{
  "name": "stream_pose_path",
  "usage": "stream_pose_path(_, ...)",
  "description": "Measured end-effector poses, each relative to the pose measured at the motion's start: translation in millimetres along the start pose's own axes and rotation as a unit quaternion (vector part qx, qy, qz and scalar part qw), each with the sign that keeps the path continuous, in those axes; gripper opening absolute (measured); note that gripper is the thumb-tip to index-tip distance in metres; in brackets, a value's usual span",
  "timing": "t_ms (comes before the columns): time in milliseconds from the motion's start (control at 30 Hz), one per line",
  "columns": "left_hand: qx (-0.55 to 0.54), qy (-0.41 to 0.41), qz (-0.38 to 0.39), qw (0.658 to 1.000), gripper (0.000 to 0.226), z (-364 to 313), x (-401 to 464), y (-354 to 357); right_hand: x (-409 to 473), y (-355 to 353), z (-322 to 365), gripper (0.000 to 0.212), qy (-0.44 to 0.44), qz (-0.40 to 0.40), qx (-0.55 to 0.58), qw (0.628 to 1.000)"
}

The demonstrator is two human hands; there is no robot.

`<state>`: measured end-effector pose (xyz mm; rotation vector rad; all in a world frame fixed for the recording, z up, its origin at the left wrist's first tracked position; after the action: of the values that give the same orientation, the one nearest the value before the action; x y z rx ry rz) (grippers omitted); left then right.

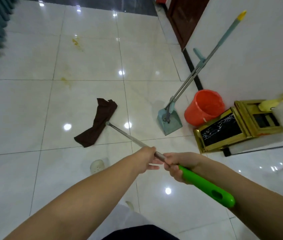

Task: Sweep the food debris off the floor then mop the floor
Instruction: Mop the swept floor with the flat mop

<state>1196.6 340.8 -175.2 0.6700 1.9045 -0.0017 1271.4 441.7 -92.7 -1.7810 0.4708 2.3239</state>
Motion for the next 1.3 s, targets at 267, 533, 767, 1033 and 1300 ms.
stream_pose_path(267,0.063,-0.066,0.078,0.993,0.035,34.9,-10.1,67.9,-59.4,-47.0,-54.4,0.027,0.002,-0.053,0.056,0.997)
stream_pose_path(533,-0.108,-0.124,0.076,0.983,0.018,37.9,-11.3,95.2,-91.3,-54.2,-64.5,0.032,0.019,-0.077,0.055,0.995)
stream_pose_path(767,-0.209,-0.115,0.025,0.971,0.016,19.5,-2.7,73.8,-84.7,-28.9,-33.2,0.050,0.009,-0.102,-0.070,0.992)
stream_pose_path(1033,-0.222,-0.074,0.004,0.972,0.013,-30.1,2.1,29.9,-65.4,5.2,28.1,0.058,0.011,-0.090,-0.105,0.990)
stream_pose_path(1300,-0.267,-0.053,-0.021,0.962,0.010,-96.6,17.3,-45.2,-29.7,62.6,107.9,0.061,0.009,-0.061,-0.124,0.990)
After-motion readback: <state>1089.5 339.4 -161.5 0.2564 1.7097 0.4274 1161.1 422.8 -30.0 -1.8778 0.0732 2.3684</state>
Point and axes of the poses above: each hand's wrist, its own x-axis towards the middle knuckle, its own y-axis out of the palm, z = x × y, the point moved 1 cm from there along x, towards the middle knuckle, and after that the axes turned 4 degrees about -x, right-handed, at the moved point
